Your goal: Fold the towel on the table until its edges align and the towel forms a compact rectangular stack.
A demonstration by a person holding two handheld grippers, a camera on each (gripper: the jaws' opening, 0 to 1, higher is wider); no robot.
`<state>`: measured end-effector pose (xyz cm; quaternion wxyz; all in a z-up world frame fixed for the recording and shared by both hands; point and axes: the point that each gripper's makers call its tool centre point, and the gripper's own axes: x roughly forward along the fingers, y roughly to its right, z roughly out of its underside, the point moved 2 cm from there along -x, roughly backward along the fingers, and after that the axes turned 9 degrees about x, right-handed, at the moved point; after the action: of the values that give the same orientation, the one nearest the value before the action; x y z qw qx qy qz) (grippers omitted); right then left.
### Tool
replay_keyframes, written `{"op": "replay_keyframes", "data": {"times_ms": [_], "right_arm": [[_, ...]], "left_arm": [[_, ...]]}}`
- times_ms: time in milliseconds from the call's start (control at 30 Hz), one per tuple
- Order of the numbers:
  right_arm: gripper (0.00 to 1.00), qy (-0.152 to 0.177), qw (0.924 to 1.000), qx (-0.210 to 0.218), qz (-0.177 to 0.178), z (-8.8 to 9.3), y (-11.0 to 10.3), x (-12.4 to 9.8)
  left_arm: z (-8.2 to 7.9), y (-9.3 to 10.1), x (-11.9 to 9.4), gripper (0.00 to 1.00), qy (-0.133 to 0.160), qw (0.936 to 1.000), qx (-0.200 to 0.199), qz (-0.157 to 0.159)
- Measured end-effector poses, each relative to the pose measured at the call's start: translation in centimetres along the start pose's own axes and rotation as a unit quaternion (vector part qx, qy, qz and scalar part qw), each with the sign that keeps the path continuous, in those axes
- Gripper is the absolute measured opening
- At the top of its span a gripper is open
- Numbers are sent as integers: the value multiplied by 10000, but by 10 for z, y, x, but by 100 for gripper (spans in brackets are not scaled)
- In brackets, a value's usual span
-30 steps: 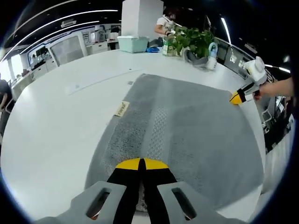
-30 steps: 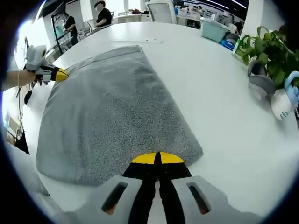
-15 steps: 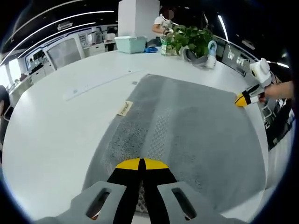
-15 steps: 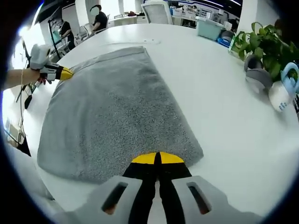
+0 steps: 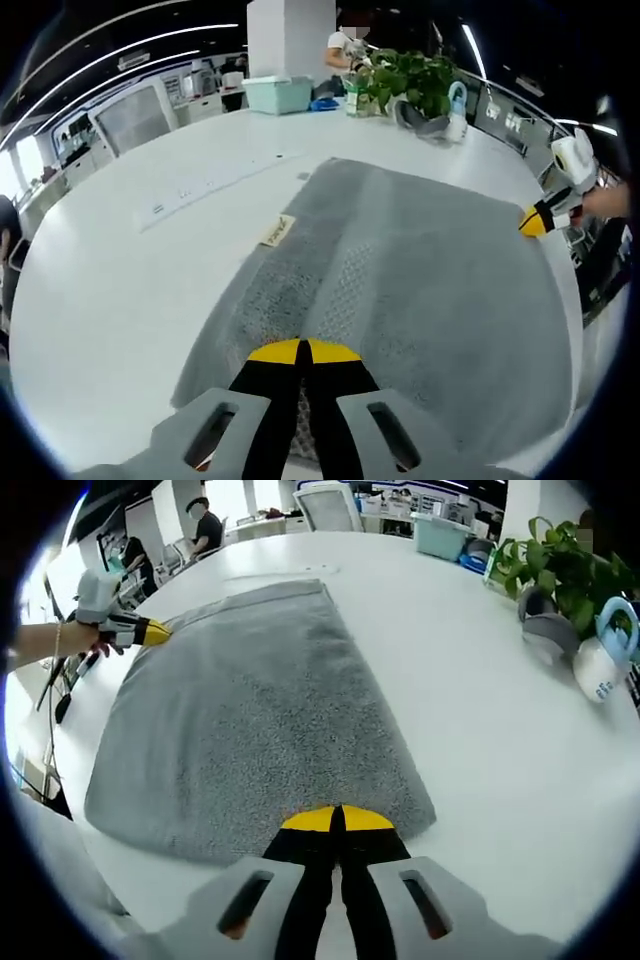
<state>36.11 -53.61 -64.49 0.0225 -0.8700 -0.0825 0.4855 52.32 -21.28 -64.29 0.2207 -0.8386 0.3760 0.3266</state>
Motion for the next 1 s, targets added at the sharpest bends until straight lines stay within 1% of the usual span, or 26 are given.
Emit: {"op": "replay_keyframes", "data": {"times_ms": [233, 400, 467, 600, 767, 1000], "right_arm": [[0, 103, 9996, 259, -38, 5, -3, -2], [0, 184, 9986, 480, -75, 8, -6, -3], [0, 185, 9986, 485, -91, 10, -8, -4], [0, 179, 9987, 459, -124, 13, -14, -5], [0, 234, 9985, 469, -175, 15, -18, -6], [0, 192, 9986, 434, -241, 19, -26, -7]], "left_arm": [[-5, -2, 5, 1, -42, 9999, 141, -44], [-9, -7, 9, 1, -53, 9999, 132, -43], [-10, -9, 11, 1, -52, 9999, 122, -27], [-14, -12, 15, 1, -83, 9996, 251, -6], [-18, -16, 20, 1, -53, 9996, 282, -38], [-24, -24, 28, 1, -39, 9994, 343, -61]]}}
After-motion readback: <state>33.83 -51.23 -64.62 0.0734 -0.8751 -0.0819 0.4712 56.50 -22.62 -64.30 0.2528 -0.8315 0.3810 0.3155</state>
